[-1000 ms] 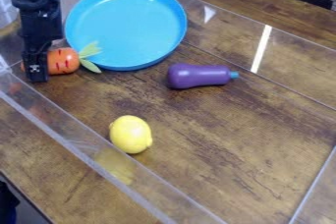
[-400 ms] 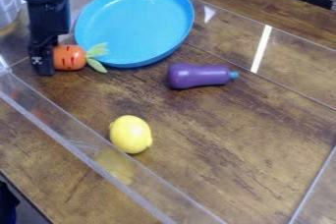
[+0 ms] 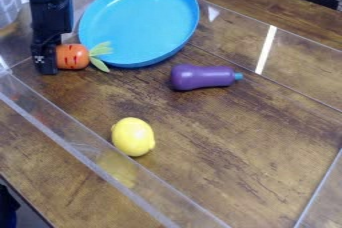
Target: Put the carrot on the blue tray
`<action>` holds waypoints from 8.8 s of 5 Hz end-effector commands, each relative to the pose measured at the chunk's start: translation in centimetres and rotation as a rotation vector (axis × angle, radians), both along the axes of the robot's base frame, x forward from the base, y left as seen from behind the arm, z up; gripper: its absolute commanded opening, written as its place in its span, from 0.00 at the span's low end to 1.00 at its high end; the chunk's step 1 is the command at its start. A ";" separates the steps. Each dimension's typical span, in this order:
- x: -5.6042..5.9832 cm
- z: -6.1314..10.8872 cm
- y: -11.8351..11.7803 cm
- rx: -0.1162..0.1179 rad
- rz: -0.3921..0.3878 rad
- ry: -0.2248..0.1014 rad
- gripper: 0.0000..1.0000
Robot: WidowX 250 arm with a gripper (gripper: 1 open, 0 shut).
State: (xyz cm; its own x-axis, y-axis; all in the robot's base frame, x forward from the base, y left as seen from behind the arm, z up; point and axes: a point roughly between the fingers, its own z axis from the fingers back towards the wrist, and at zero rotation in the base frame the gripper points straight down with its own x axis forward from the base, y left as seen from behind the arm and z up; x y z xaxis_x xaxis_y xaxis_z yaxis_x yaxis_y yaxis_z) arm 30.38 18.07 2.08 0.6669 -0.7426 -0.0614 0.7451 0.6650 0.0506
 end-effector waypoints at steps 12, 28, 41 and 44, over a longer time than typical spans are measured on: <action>3.5 1.1 0.5 0.037 0.153 -0.027 0.00; 10.9 4.9 1.0 0.117 0.347 -0.018 0.00; 12.9 7.1 -4.8 0.159 0.291 0.004 0.00; 11.6 6.8 -1.9 0.191 0.291 0.006 0.00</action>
State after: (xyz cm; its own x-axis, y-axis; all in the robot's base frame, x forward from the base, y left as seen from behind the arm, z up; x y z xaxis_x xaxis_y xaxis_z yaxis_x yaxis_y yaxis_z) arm 41.73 15.08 4.36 0.8163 -0.5192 -0.2533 0.5575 0.8228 0.1100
